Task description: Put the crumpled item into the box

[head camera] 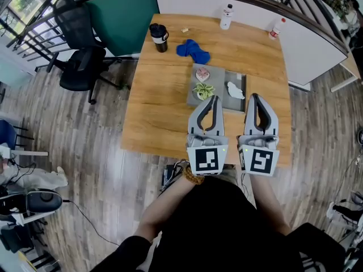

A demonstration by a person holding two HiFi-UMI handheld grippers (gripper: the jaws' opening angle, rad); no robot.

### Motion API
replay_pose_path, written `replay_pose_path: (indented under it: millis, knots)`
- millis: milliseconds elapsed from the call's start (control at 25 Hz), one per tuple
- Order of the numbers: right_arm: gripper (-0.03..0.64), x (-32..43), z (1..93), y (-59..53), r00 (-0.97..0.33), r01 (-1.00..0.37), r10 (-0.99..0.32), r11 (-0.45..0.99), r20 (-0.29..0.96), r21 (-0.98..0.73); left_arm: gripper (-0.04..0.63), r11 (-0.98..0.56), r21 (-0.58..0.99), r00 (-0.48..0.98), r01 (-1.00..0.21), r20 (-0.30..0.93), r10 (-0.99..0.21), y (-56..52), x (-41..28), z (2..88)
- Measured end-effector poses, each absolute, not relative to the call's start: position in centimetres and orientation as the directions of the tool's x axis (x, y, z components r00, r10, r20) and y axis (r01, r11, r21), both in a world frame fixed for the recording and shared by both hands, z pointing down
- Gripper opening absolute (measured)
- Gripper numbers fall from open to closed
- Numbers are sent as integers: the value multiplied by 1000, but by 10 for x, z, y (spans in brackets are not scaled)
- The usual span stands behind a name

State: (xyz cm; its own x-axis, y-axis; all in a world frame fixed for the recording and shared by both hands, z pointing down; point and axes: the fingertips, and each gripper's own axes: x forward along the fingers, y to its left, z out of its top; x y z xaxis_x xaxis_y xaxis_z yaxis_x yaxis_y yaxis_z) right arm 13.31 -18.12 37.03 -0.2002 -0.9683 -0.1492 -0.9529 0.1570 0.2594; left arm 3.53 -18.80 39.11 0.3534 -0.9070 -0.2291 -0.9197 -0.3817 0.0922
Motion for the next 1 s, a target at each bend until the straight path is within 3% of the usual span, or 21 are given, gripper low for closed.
replay_pose_path:
  millis: [160,320,1000]
  knots:
    - [6,132,402,-171,-209,-947,-977,191,-45,257,34,-373,81,347,-924,-229,-909,-188,30,393]
    - [6,122,393,-170,-218,-956,-971,192,-101,221,32,-368,81,344,-926,-218,-913,-190,26,397]
    - [5,74,422,-166,-344,-910,-939,328,-22,253,34,-332,89,312,-939,-187,-932,-196,2,412]
